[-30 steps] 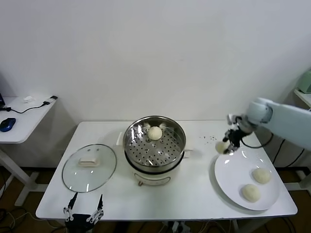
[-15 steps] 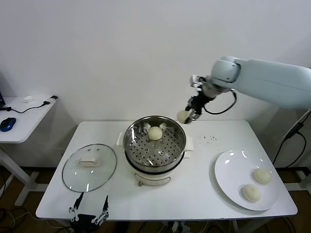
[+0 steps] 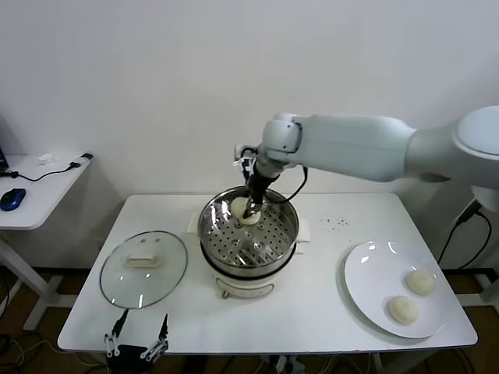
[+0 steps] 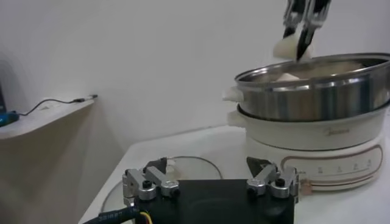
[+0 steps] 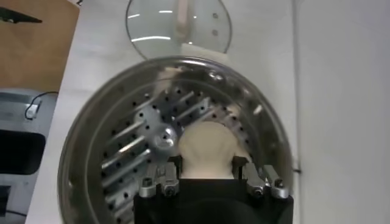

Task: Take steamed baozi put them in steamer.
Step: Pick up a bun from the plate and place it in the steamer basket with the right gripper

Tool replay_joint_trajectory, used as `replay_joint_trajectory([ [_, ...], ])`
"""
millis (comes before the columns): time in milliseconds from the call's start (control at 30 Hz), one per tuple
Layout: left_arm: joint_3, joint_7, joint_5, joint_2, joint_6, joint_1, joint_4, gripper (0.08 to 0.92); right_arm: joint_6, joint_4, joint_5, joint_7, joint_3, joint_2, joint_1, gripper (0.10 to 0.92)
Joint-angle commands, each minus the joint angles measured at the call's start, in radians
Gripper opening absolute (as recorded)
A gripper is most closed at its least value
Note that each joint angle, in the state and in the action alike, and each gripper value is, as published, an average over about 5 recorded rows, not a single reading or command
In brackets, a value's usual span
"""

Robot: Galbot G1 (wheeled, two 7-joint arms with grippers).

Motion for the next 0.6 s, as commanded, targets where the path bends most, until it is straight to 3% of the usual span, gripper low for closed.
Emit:
replay_joint_trajectory([
  [33,-0.007,-0.001,-0.018,0.001,0.000,-0.004,0.014,0.823,-0.016,-0.087,0.003,0.018,0.001,0.108,-0.090,0.552],
  [367,-0.009,-0.003,-0.020,-0.001,-0.005,-0.001,0.030,0.823,-0.009,-0.148,-0.017,0.008,0.002,0.130,-0.125,0.570],
  [600,-0.007,0.002,-0.016,-0.001,-0.002,0.002,0.023,0.823,-0.019,-0.125,-0.018,0.000,0.005,0.103,-0.112,0.732],
])
